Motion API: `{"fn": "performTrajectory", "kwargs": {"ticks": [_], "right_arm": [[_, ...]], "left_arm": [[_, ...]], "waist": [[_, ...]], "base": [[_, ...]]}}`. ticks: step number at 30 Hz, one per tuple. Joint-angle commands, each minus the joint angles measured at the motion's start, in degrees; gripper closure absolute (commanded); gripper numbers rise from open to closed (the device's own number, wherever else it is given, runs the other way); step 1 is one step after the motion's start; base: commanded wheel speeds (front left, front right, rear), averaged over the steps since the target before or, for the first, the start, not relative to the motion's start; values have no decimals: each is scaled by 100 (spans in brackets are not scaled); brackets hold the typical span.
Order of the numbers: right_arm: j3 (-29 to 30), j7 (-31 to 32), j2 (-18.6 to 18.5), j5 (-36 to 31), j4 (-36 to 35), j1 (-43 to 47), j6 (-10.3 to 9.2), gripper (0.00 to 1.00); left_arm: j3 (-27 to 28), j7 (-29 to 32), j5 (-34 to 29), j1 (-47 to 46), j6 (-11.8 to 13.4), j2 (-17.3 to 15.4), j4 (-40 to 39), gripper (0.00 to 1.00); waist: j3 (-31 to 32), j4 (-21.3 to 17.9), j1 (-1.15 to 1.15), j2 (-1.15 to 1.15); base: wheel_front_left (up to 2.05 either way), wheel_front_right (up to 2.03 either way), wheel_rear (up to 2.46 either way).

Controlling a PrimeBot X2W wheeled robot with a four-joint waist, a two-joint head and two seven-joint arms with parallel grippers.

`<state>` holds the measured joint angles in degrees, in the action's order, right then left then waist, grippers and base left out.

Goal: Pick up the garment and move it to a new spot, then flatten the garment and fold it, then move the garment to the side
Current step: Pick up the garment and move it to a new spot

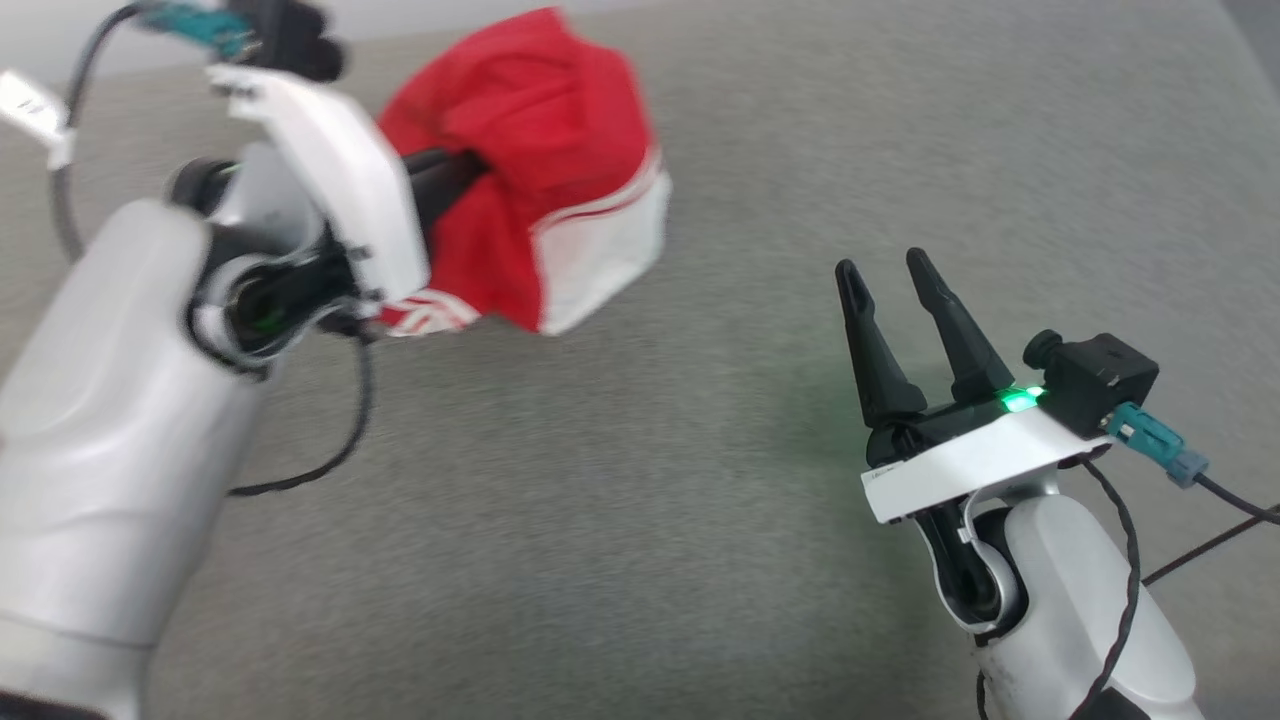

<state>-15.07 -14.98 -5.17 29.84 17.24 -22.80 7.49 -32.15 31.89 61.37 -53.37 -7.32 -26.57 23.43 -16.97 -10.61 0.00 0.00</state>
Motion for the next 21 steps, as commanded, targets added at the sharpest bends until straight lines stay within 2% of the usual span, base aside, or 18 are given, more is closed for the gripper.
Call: {"fn": "performTrajectory", "kwargs": {"ticks": [1,5,9,14,21], "right_arm": [[17,-26,55,43,-27,8,0,0],[89,-26,149,141,-79,-81,0,0],[114,-26,218,265,-103,-119,0,0],[14,-26,226,615,-152,-114,0,0],[-76,-27,226,949,-206,-50,0,0]], "left_arm": [[-56,50,8,-158,-23,99,19,100],[-293,143,-66,-538,-23,495,231,100],[-504,55,-261,-851,-22,695,803,100],[-785,-107,-612,-1191,-23,493,1655,100],[-1441,-110,-1250,-1514,-17,100,2555,100]], "waist": [[-214,-416,0,0],[-464,-897,0,0],[-701,-1337,0,0],[-885,-1801,0,0],[-1006,-2101,0,0]], "base": [[0,0,0],[0,0,0],[0,0,0],[0,0,0],[0,0,0]]}}
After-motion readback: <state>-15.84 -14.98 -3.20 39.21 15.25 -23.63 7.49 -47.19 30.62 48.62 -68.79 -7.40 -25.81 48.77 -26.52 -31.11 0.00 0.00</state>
